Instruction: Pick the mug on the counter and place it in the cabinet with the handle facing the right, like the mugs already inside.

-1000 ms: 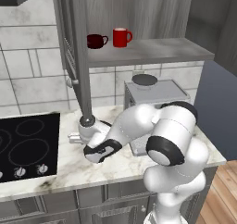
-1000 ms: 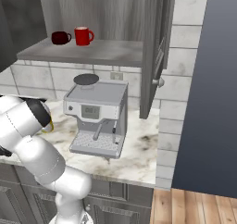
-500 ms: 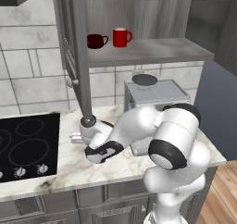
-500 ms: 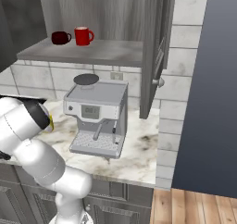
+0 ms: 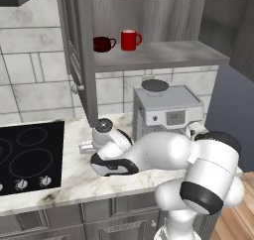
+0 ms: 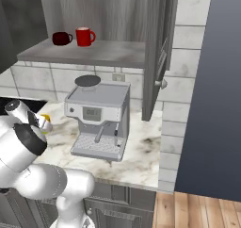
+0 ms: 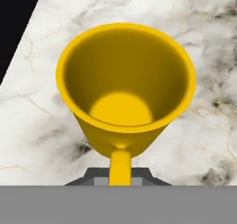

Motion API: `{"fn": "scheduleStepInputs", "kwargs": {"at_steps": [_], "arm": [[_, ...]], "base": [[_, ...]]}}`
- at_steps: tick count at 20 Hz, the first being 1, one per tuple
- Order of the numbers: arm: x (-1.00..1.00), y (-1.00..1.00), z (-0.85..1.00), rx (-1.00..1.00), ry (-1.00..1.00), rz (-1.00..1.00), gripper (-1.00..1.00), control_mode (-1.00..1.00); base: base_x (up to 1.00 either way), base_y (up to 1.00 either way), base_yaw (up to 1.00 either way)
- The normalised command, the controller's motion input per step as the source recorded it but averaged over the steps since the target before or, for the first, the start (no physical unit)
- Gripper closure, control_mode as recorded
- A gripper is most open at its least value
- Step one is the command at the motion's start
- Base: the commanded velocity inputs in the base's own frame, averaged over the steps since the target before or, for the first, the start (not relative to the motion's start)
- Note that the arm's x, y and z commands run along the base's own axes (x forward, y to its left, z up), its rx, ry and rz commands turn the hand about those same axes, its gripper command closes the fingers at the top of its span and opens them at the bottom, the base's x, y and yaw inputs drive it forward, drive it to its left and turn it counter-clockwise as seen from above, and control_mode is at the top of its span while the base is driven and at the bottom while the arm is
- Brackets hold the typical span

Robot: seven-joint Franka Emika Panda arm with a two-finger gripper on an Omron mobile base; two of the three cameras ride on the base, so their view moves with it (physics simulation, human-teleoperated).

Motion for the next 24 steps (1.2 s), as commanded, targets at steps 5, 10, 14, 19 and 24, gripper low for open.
{"fn": "scheduleStepInputs", "kwargs": {"at_steps": [5, 10, 14, 19, 24], "arm": [[-0.38, -0.36, 0.25, 0.00, -0.01, 0.26, 1.00, -1.00], [-0.27, -0.18, 0.42, 0.00, 0.01, 0.17, 1.00, -1.00], [-0.35, -0.08, 0.44, 0.00, 0.01, 0.18, 1.00, -1.00], [-0.21, -0.16, 0.31, 0.01, 0.06, 0.22, 1.00, -1.00], [-0.21, -0.28, 0.00, 0.04, 0.00, 0.24, 1.00, -1.00]], "base": [[0.00, 0.00, 0.00], [0.00, 0.00, 0.00], [0.00, 0.00, 0.00], [0.00, 0.00, 0.00], [0.00, 0.00, 0.00]]}}
